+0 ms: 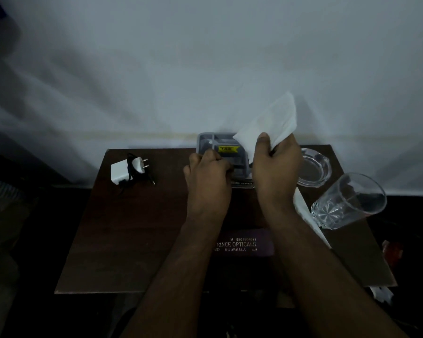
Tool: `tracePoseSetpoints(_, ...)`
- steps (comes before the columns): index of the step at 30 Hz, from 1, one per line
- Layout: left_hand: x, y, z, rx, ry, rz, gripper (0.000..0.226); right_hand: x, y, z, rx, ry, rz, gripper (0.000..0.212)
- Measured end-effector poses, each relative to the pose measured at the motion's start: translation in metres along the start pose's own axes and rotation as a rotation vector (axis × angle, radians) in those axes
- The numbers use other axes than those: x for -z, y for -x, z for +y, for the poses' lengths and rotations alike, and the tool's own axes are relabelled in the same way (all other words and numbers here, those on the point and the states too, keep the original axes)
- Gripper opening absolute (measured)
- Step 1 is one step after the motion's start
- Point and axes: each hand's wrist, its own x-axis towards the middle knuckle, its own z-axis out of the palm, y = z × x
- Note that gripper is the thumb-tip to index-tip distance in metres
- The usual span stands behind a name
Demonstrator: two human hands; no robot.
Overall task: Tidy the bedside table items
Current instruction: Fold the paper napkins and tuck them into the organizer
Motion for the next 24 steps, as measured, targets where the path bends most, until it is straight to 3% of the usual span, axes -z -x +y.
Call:
tracePoseSetpoints(6,0.003,0.002,-0.006,-0.008,0.02,0.046,0.014,0.008,-0.01,0.007,-0.123,-0.088,0.055,0.026)
tracePoseSetpoints(14,0.003,0.003,-0.002,-0.02,0.028,0.133,0.014,0.01,-0.008,0.011,-0.016,0.242,0.05,0.026)
tracePoseSetpoints(19,0.004,0.003,-0.002,-0.009,0.022,0.122,0.016,0.007,-0.003,0.009,0.014,0.271,-0.117,0.038)
tracePoseSetpoints(24,0.005,0.003,-0.001,-0.001,0.013,0.128,0.016,0.003,0.001,0.013,-0.074,0.33,-0.288,0.065)
